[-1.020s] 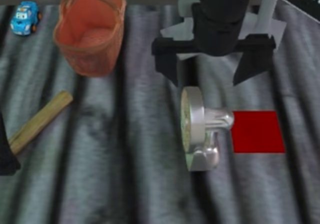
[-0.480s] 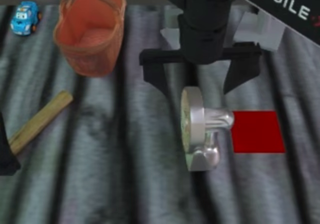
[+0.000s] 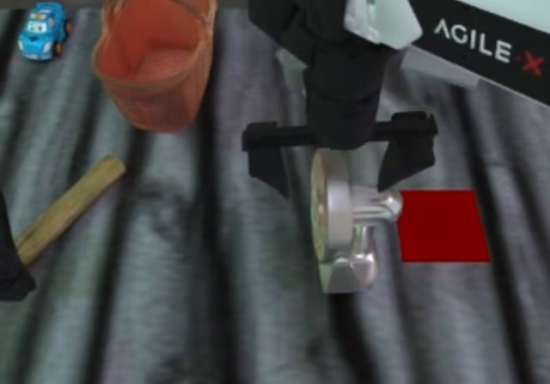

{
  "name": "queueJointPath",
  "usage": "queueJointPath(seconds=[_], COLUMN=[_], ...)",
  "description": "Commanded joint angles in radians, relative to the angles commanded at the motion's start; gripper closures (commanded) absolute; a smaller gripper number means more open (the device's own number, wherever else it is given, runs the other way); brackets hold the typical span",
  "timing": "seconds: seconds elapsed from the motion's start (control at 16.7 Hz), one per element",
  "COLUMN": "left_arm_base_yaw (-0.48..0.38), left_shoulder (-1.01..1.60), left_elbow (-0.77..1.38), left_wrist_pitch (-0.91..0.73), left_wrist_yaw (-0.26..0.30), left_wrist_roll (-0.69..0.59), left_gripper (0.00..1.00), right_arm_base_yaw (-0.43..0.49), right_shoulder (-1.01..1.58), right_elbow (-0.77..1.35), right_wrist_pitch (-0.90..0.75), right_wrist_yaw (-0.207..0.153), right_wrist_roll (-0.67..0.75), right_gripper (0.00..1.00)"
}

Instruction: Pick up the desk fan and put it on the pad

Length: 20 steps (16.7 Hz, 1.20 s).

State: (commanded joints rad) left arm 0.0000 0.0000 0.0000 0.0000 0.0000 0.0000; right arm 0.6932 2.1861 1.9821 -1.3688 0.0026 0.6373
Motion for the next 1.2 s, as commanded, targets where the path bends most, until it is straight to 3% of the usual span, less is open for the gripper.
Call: queueJointPath(seconds=[0.24, 1.02, 1.2], left_arm_base_yaw=[0.000, 0.000, 0.000], left_shoulder=[0.000, 0.000, 0.000], left_elbow=[0.000, 0.000, 0.000], left_wrist_pitch=[0.000, 0.000, 0.000], left_wrist_yaw=[0.000, 0.000, 0.000], left_wrist_roll=[0.000, 0.000, 0.000], left_gripper=[0.00, 0.00, 0.00], right_arm_base_yaw=[0.000, 0.000, 0.000], right_shoulder=[-0.001, -0.001, -0.001], right_elbow=[-0.009, -0.009, -0.009], right_wrist_pitch=[0.009, 0.009, 0.009], right_wrist_yaw=[0.000, 0.000, 0.000], right_wrist_roll=[0.000, 0.000, 0.000], right_gripper=[0.00, 0.98, 1.00])
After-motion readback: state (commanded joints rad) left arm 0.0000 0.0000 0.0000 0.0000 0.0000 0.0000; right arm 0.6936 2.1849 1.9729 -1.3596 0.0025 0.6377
